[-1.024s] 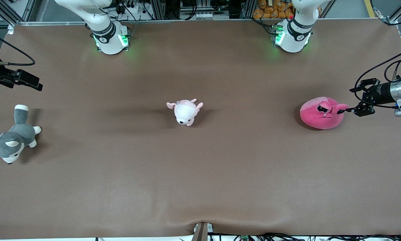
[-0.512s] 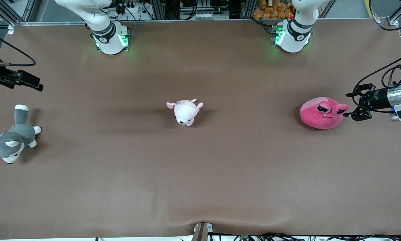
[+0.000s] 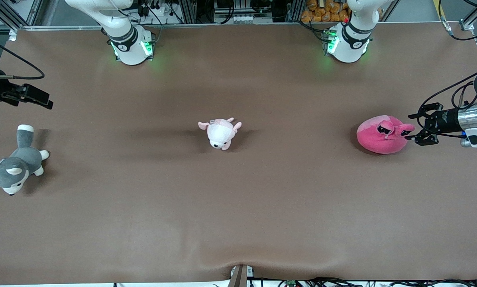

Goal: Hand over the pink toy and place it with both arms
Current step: 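Lower the left gripper and close it on the pink toy's tail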

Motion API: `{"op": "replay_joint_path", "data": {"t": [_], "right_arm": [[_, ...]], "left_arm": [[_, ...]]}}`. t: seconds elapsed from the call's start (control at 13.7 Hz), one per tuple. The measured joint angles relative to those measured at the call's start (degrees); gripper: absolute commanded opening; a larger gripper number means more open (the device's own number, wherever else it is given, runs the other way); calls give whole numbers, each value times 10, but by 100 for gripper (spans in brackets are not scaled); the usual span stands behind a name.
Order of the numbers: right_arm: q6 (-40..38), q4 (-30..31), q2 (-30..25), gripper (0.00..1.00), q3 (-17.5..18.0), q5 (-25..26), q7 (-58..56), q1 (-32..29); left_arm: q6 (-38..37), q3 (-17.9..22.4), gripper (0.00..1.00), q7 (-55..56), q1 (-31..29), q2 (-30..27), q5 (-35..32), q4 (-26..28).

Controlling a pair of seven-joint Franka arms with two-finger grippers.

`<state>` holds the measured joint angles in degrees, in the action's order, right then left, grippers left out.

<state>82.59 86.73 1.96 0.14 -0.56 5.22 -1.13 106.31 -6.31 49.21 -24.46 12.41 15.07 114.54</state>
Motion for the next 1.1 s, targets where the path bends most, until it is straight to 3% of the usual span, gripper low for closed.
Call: {"op": "replay_joint_path", "data": {"t": [0.22,0.37,0.44,0.59,0.73,1.1], "right_arm": [[3,0,0,100,0,0,0,1],[4,0,0,100,0,0,0,1],[4,0,0,100,0,0,0,1],[4,0,0,100,-1,0,0,1],[4,0,0,100,-1,0,0,1],[5,0,0,100,-1,0,0,1]], "left_arm": [[0,0,77,0,0,0,0,-1],[-1,0,70,0,0,1,0,-1],[-1,0,62,0,0,1,0,-1],[-6,0,38,0,0,1,0,-2],[-18,0,0,0,0,1,0,-8],[-50,-5,0,8,2,1,1,-41]]}}
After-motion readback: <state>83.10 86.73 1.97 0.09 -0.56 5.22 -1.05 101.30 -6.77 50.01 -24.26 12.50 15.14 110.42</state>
